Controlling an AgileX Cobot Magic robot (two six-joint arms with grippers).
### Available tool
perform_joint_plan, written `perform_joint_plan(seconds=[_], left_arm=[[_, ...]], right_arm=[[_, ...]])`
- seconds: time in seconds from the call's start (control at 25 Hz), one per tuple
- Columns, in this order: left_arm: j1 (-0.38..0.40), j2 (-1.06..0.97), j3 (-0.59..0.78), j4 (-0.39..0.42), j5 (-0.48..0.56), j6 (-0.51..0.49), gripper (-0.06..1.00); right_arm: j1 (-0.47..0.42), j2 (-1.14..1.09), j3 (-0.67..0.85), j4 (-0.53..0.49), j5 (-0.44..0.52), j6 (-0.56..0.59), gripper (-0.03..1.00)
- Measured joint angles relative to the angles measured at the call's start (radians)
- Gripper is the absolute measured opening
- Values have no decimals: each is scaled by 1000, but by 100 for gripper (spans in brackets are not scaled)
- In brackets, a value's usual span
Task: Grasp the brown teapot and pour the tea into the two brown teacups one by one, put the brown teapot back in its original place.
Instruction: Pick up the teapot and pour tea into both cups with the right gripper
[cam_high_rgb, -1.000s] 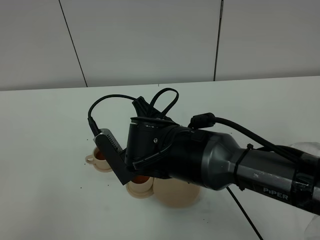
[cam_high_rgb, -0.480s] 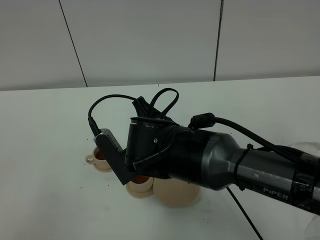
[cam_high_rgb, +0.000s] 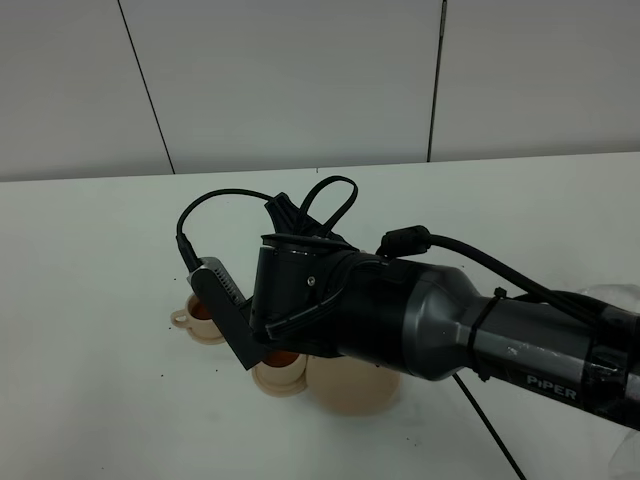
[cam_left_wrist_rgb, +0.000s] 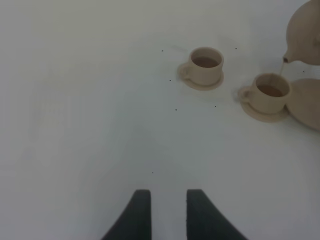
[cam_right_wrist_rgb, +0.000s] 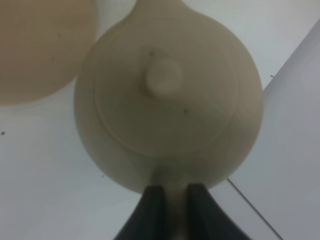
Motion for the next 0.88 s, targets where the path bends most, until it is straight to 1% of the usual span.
perform_joint_plan(seconds=[0.88], left_arm=[[0, 0, 0, 0, 0, 0, 24]], right_arm=[[0, 0, 0, 1, 0, 4, 10]])
